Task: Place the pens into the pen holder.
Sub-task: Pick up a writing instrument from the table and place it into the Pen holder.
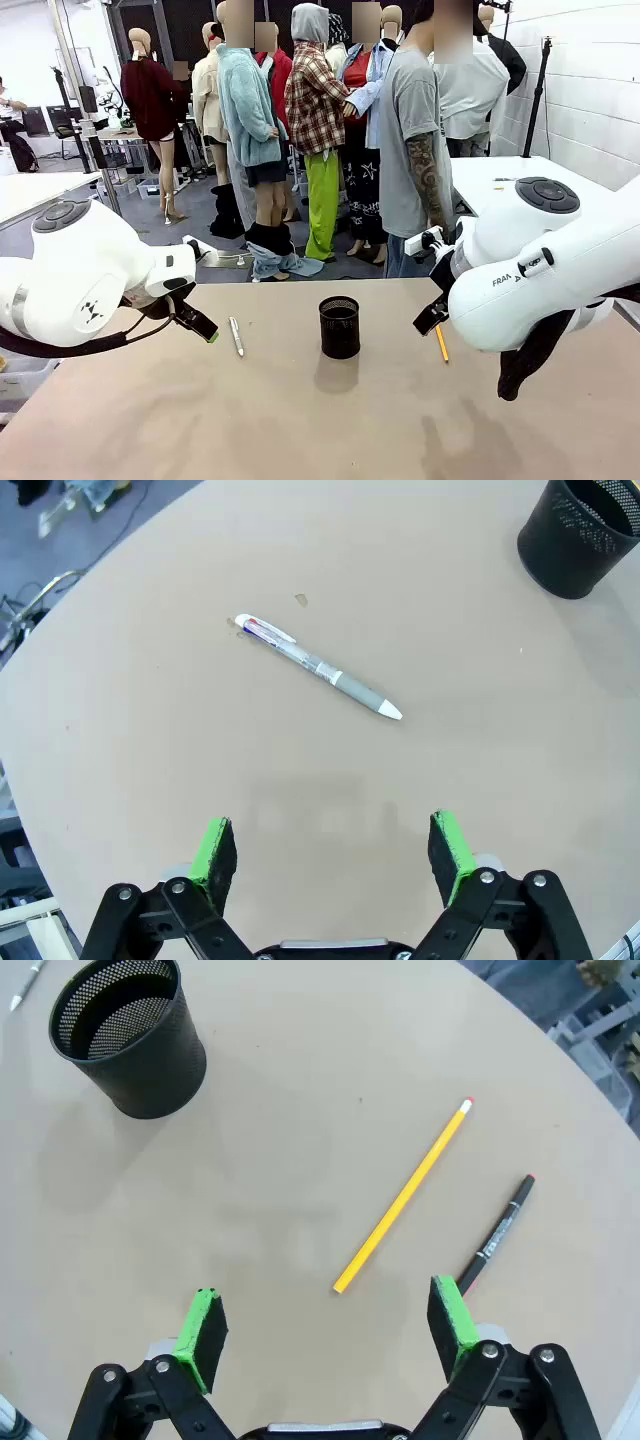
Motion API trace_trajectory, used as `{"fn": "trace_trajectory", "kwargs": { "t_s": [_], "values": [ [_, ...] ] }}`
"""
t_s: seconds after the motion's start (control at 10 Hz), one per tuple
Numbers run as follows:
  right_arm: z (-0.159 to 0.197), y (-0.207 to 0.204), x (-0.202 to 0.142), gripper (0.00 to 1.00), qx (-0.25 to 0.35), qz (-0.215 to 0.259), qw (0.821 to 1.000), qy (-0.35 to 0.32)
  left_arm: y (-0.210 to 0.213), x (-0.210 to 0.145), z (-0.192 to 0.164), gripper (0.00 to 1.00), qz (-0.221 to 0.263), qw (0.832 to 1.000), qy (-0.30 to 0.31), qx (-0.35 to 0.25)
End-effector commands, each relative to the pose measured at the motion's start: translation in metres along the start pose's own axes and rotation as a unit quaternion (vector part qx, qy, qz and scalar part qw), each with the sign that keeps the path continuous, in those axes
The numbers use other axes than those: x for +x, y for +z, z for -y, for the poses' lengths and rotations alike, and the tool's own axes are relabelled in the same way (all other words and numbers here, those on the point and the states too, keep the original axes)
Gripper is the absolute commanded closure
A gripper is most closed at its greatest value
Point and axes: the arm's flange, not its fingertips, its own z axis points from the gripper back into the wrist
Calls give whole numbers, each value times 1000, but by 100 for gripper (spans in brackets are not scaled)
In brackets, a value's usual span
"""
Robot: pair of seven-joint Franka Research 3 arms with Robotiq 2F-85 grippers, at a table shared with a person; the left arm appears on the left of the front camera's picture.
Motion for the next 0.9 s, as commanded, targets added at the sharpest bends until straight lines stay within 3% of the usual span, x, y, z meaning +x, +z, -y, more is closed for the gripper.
{"fn": "trace_trajectory", "kwargs": {
  "t_s": [0.0, 0.7, 0.8],
  "values": [
    [0, 0, 0, 0, 0, 0, 1000, 0, 0, 0, 0, 0, 0, 1000, 0, 0],
    [0, 0, 0, 0, 0, 0, 1000, 0, 0, 0, 0, 0, 0, 1000, 0, 0],
    [14, 2, 7, 0, -19, -46, 999, -1, 0, 0, 0, 0, 0, 1000, 0, 0]
  ]
}}
